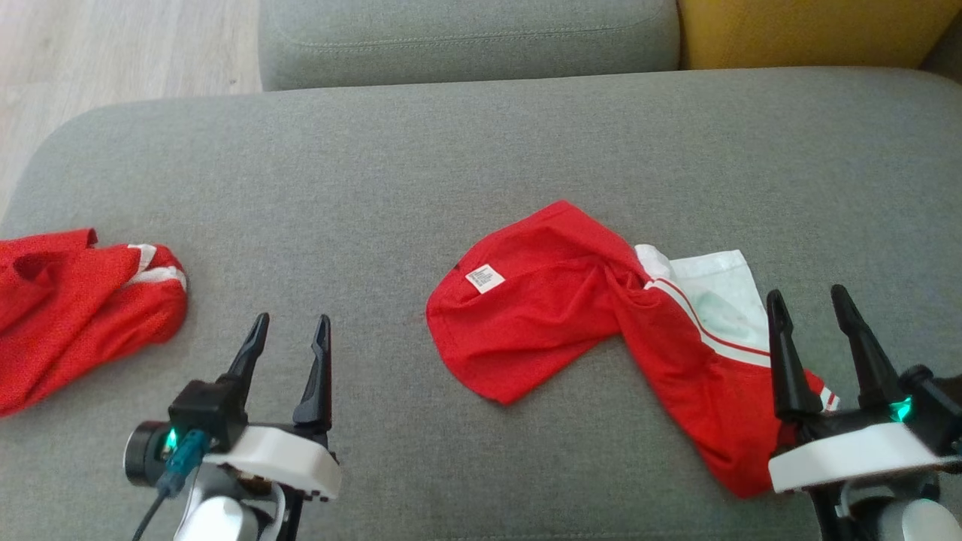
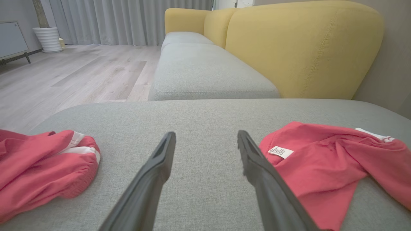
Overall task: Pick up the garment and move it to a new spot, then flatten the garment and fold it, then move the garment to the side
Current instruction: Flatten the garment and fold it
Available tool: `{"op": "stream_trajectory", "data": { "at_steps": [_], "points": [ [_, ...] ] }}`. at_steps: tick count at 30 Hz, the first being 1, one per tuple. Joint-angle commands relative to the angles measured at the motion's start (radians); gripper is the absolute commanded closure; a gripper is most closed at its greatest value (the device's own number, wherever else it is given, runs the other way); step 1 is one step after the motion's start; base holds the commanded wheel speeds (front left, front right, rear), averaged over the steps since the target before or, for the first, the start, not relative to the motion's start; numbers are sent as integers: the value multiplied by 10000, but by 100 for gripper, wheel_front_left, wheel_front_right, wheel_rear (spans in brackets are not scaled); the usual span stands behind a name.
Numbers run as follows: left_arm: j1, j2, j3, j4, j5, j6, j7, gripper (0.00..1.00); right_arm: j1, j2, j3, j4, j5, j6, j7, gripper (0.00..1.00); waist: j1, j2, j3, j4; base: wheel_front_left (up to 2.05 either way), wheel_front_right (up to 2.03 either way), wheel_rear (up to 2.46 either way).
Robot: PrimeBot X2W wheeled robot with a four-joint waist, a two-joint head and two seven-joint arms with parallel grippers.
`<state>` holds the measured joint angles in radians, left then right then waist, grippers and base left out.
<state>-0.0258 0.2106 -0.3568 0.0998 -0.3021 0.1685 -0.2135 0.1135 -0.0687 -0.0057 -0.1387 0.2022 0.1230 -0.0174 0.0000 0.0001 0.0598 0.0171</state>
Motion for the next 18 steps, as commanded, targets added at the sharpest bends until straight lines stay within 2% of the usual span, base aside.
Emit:
{"op": "stream_trajectory", "data": {
  "at_steps": [1,8,11,18],
  "points": [
    [-372,213,336,-371,-31,87,-25,0,-212,-15,188,-394,-78,77,2,0,0,-1,10,6,0,0,0],
    [-650,269,266,-370,31,85,9,0,-305,21,113,-394,-268,77,47,0,0,-1,147,29,0,0,0],
    [-1162,181,108,-265,67,-43,135,0,-409,29,81,-423,-296,77,66,0,0,-1,341,58,0,0,0],
    [-3140,-635,-487,1064,-410,-847,1024,0,-806,-31,297,-413,-343,77,188,0,0,-1,932,-90,0,0,0]
  ]
}}
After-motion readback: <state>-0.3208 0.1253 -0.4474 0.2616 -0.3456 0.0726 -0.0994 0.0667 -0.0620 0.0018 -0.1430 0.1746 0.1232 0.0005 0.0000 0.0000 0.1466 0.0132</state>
